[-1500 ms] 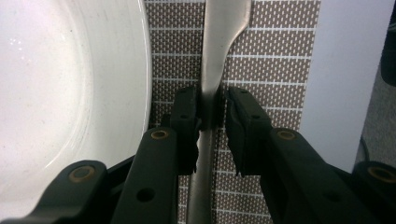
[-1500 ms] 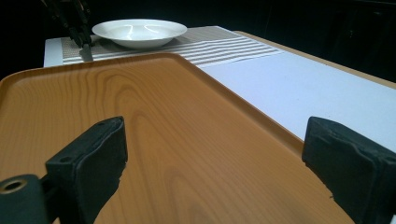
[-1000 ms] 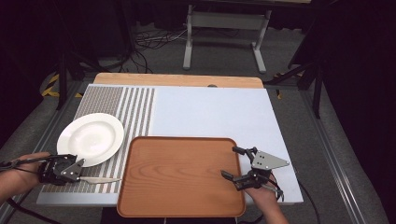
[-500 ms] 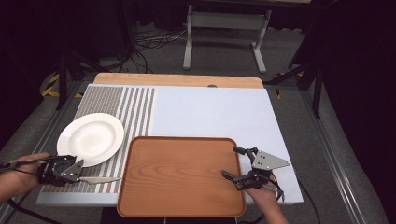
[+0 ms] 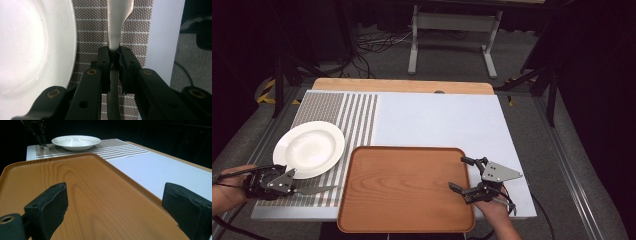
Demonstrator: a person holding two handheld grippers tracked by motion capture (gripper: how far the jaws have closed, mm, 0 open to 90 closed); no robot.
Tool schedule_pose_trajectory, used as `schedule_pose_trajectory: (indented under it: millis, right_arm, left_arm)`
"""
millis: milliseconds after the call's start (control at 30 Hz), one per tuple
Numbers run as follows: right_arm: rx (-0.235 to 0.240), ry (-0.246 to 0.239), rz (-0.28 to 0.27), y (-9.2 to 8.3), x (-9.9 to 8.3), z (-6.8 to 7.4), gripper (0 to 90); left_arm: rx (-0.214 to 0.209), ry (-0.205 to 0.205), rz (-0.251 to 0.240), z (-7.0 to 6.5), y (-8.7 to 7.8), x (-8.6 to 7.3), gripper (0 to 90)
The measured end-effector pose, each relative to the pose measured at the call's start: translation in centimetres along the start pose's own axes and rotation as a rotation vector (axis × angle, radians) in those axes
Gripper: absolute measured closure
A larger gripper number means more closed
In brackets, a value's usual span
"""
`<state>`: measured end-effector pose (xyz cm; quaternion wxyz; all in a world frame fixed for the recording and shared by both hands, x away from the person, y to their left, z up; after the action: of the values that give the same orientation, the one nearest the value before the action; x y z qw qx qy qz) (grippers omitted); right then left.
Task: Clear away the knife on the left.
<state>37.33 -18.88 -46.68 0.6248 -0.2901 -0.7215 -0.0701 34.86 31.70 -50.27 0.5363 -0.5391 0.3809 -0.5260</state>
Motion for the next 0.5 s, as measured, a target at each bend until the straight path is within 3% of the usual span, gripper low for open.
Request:
schedule_pose_trajectory:
  millis: [233, 333, 367, 500]
  right_arm:
    - [0.0, 0.001, -0.004, 0.0, 0.1, 0.0, 7.3]
    - [0.0, 0.002, -0.005, -0.1, 0.1, 0.0, 7.3]
    - [0.0, 0.001, -0.005, -0.1, 0.1, 0.0, 7.3]
    - [-0.007, 0.0, -0.008, -0.2, 0.2, -0.1, 7.3]
  left_arm:
    - [-0.014, -0.07, -0.045, 0.0, -1.1, 1.3, 80.3]
    - [-0.02, -0.119, -0.052, 0.1, -1.8, 1.7, 80.3]
    - [-0.026, -0.15, -0.064, 0.1, -2.1, 2.0, 80.3]
    - [-0.033, -0.203, -0.111, 0.4, -3.3, 3.3, 80.3]
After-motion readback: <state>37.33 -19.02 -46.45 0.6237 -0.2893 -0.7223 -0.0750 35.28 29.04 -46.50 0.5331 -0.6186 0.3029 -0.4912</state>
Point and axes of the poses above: each handheld gripper's, and its own axes: y roughly forward along the jaws, x roughly out of its top, z roughly to its left, the point moved 9 cm from there along y, roughly forward along the jaws, and after that the axes turned 8 degrees about -y, right-handed, at the moved point
